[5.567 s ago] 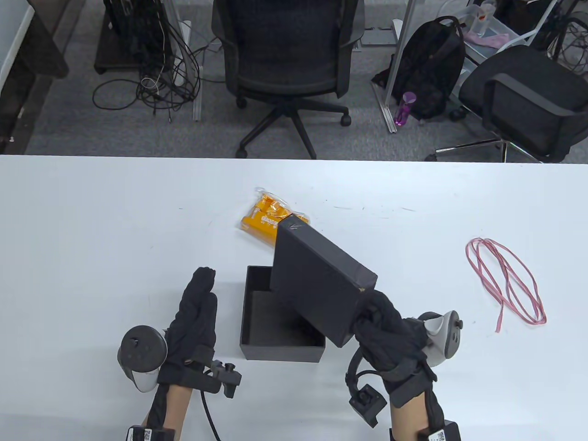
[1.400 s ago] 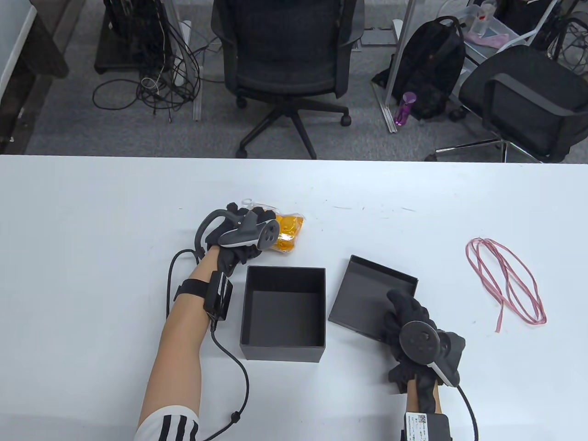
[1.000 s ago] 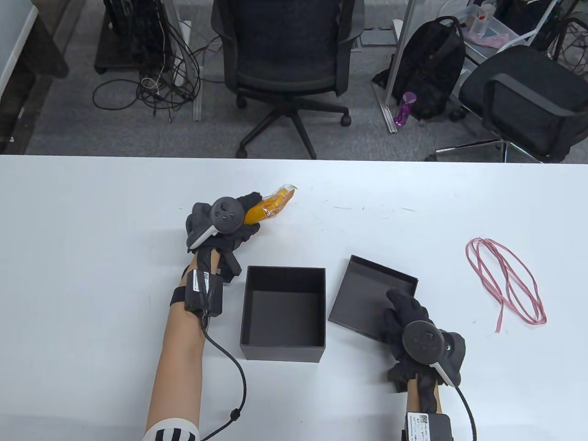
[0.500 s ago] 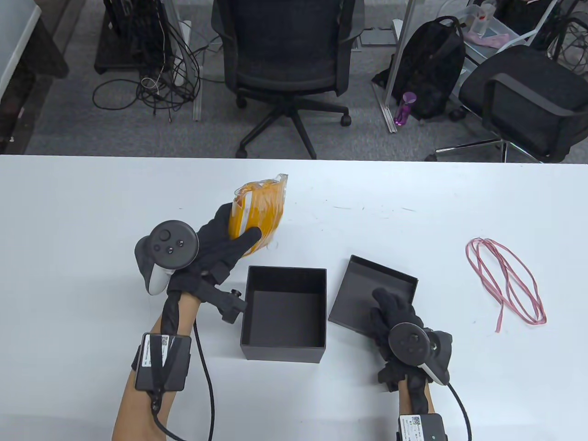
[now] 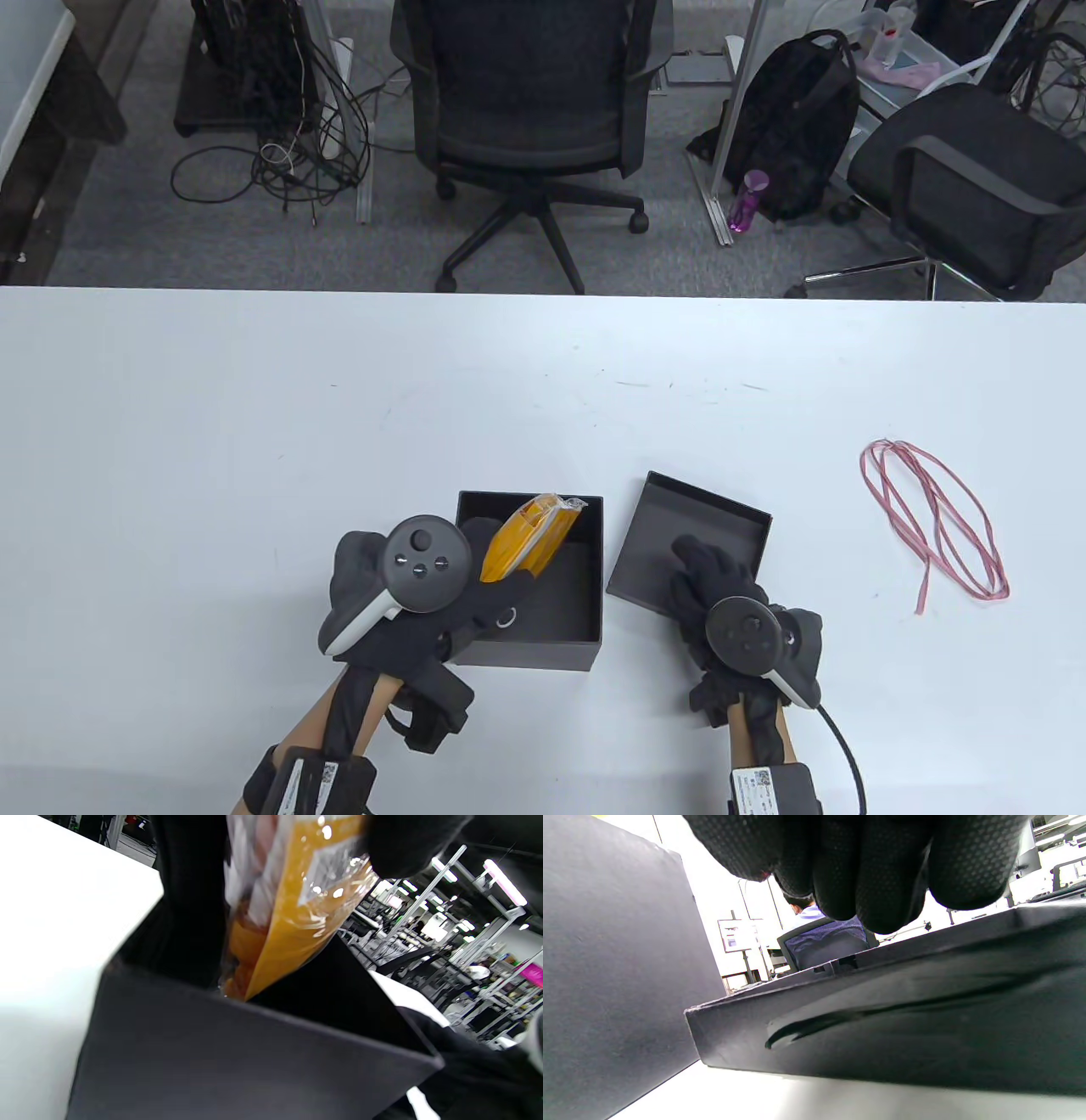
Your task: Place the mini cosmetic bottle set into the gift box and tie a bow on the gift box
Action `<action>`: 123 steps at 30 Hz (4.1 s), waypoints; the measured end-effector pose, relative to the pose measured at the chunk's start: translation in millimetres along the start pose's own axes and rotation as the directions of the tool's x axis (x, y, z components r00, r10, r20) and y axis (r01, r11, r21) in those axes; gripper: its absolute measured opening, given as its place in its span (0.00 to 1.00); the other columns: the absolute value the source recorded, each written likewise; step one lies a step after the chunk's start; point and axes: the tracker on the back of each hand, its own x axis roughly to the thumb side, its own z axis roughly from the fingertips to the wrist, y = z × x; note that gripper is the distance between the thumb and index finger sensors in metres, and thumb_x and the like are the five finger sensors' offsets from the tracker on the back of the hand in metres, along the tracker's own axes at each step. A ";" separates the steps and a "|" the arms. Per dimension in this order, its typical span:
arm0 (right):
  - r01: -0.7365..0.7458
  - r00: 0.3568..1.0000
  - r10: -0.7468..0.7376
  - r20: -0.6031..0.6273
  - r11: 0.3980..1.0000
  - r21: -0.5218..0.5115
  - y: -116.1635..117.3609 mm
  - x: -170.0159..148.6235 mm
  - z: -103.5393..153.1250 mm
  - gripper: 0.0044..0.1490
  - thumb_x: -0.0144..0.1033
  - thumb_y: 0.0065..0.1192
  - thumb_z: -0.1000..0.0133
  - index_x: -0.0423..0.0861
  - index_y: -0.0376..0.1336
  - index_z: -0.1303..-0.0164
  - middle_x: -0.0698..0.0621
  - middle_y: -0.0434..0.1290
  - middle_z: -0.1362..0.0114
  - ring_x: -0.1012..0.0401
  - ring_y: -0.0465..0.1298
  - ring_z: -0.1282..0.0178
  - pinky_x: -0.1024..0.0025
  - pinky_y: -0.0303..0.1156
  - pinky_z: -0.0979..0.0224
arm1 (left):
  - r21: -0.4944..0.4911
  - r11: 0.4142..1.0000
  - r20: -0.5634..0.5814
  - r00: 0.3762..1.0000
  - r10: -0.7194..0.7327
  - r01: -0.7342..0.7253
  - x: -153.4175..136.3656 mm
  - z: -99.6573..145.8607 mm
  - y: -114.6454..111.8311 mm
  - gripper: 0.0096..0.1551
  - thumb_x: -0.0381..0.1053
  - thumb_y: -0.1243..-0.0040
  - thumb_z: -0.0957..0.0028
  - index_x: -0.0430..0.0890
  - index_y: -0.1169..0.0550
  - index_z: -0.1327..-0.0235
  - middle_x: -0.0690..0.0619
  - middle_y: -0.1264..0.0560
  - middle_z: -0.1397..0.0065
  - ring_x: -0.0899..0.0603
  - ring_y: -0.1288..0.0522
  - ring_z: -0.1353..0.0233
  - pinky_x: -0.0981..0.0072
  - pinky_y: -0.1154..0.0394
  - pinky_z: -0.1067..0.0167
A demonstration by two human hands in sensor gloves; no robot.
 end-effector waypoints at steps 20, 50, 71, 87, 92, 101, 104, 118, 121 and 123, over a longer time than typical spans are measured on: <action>-0.024 1.000 0.023 0.015 0.999 0.041 2.9 2.7 -2.1 0.33 0.34 0.55 0.38 0.36 0.60 0.23 0.35 0.70 0.28 0.38 0.74 0.35 0.37 0.71 0.36 | 0.167 0.985 0.028 0.999 0.033 -0.037 1.0 2.4 -28.8 0.46 0.70 0.52 0.39 0.43 0.38 0.16 0.38 0.32 0.20 0.29 0.25 0.26 0.24 0.33 0.32; -0.300 0.952 0.293 0.087 0.835 0.462 50.1 15.4 -7.4 0.37 0.36 0.57 0.38 0.39 0.52 0.20 0.34 0.59 0.27 0.37 0.61 0.34 0.34 0.63 0.34 | 0.318 0.866 -0.104 0.893 0.437 -0.387 -153.9 20.0 -74.3 0.37 0.65 0.53 0.37 0.45 0.31 0.22 0.41 0.27 0.26 0.34 0.21 0.33 0.35 0.27 0.34; -0.154 0.986 0.139 0.093 0.971 0.180 13.3 36.3 -12.2 0.30 0.27 0.55 0.42 0.41 0.59 0.27 0.41 0.69 0.37 0.47 0.73 0.45 0.49 0.77 0.44 | 0.369 0.830 0.003 0.894 0.449 -0.418 -144.7 20.8 -58.4 0.37 0.65 0.54 0.37 0.46 0.35 0.20 0.42 0.31 0.22 0.33 0.24 0.28 0.33 0.28 0.32; 0.818 0.489 -0.713 0.503 0.575 0.021 -99.7 87.7 6.1 0.29 0.32 0.46 0.38 0.44 0.59 0.25 0.44 0.68 0.35 0.48 0.71 0.42 0.46 0.72 0.37 | 0.275 0.687 0.533 0.701 0.473 -0.673 -71.9 51.7 -12.8 0.47 0.67 0.53 0.38 0.48 0.51 0.12 0.39 0.47 0.12 0.27 0.41 0.15 0.32 0.37 0.23; 0.921 0.199 -0.873 0.444 0.322 0.220 -88.1 93.7 3.2 0.29 0.35 0.43 0.37 0.46 0.58 0.24 0.46 0.69 0.36 0.51 0.71 0.44 0.54 0.73 0.40 | 0.191 0.699 0.569 0.658 0.493 -0.689 -60.2 54.1 -15.4 0.51 0.69 0.54 0.38 0.48 0.56 0.12 0.38 0.50 0.12 0.25 0.43 0.15 0.30 0.38 0.23; 0.945 -0.103 -0.974 0.203 -0.032 0.325 -52.2 91.4 -5.4 0.31 0.38 0.38 0.34 0.43 0.54 0.20 0.49 0.69 0.39 0.56 0.73 0.48 0.66 0.76 0.48 | 0.109 0.668 0.560 0.601 0.570 -0.736 -53.2 50.1 -27.8 0.51 0.69 0.55 0.38 0.47 0.55 0.12 0.37 0.47 0.12 0.28 0.36 0.17 0.33 0.34 0.25; 0.950 -0.127 -0.981 0.146 -0.078 0.303 -45.6 88.4 -6.7 0.32 0.38 0.36 0.33 0.40 0.51 0.19 0.49 0.69 0.39 0.57 0.73 0.49 0.68 0.77 0.50 | 0.110 0.669 0.540 0.610 0.581 -0.735 -52.7 50.6 -29.9 0.51 0.70 0.55 0.38 0.47 0.55 0.12 0.38 0.46 0.13 0.27 0.34 0.20 0.34 0.33 0.26; 0.973 -0.152 -0.985 0.077 -0.135 0.189 -30.0 89.0 -6.8 0.40 0.28 0.44 0.33 0.27 0.36 0.18 0.36 0.62 0.30 0.49 0.70 0.42 0.62 0.79 0.42 | 0.120 0.620 0.492 0.588 0.641 -0.776 -59.7 45.2 -36.8 0.49 0.65 0.55 0.34 0.43 0.58 0.13 0.42 0.38 0.20 0.48 0.21 0.51 0.66 0.21 0.55; 0.983 -0.011 -0.990 0.141 0.016 0.184 -34.8 89.4 -5.6 0.42 0.30 0.44 0.32 0.30 0.33 0.16 0.29 0.52 0.21 0.45 0.67 0.36 0.54 0.74 0.35 | 0.132 0.598 0.481 0.579 0.658 -0.790 -60.9 44.8 -39.8 0.47 0.64 0.58 0.33 0.43 0.58 0.13 0.41 0.39 0.19 0.49 0.21 0.52 0.66 0.22 0.56; 0.970 0.113 -0.979 0.169 0.145 0.194 -37.2 94.1 -3.1 0.43 0.37 0.42 0.30 0.34 0.32 0.14 0.26 0.46 0.18 0.41 0.64 0.32 0.47 0.69 0.33 | 0.124 0.597 0.476 0.575 0.665 -0.793 -59.4 44.4 -41.5 0.46 0.63 0.59 0.32 0.43 0.59 0.13 0.40 0.41 0.18 0.48 0.21 0.52 0.66 0.22 0.56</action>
